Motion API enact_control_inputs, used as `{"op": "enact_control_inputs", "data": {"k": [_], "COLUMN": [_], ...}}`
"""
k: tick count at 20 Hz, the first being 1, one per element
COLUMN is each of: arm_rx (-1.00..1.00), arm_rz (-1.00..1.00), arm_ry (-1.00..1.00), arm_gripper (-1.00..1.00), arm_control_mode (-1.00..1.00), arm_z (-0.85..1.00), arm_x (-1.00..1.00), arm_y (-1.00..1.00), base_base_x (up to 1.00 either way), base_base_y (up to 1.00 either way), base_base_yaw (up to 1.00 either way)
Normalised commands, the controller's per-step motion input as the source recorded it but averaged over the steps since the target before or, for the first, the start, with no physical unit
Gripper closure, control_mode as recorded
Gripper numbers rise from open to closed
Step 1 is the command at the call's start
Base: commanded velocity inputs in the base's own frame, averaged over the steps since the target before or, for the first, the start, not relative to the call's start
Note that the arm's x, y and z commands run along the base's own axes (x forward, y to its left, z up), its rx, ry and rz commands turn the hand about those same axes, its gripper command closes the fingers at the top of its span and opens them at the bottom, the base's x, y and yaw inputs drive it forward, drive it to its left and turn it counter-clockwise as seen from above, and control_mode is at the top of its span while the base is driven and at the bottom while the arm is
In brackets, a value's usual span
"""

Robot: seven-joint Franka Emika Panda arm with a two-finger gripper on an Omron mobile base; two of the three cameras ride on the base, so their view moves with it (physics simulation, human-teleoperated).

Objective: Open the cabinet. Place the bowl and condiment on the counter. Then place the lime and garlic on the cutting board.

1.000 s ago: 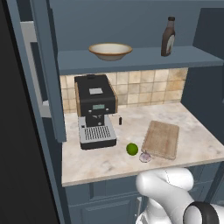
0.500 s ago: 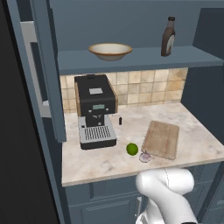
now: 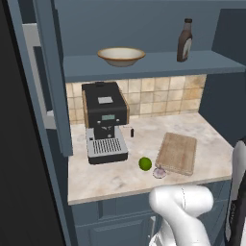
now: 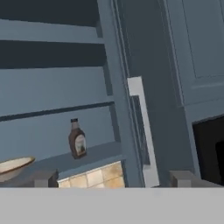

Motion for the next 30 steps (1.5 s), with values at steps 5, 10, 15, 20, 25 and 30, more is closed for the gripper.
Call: {"op": "enact_control_inputs", "data": {"k": [5, 10, 15, 20, 25, 30], "arm_rx": [-0.26, -0.17, -0.09, -0.03, 0.00, 0.00], "arm_rz": [-0.21, -0.21, -0.22, -0.28, -0.26, -0.23], "arm_ry": [0.05, 0.01, 0.11, 0.09, 0.06, 0.04], "arm_gripper": [-1.00, -1.00, -1.00, -1.00, -1.00, -1.00], "arm_control_mode": [-1.00, -1.00, -1.00, -1.00, -1.00, -1.00], "arm_z": [0.00, 0.00, 0.00, 0.00, 0.00, 0.00], "arm_x": [0.44, 0.54, 0.66, 0.69, 0.56, 0.56], "arm_y": [0.65, 0.38, 0.01, -0.05, -0.12, -0.18], "base_base_x": [0.00, 0.00, 0.00, 0.00, 0.00, 0.00], "base_base_y": [0.00, 0.00, 0.00, 0.00, 0.00, 0.00], "base_base_yaw": [0.00, 0.00, 0.00, 0.00, 0.00, 0.00]}}
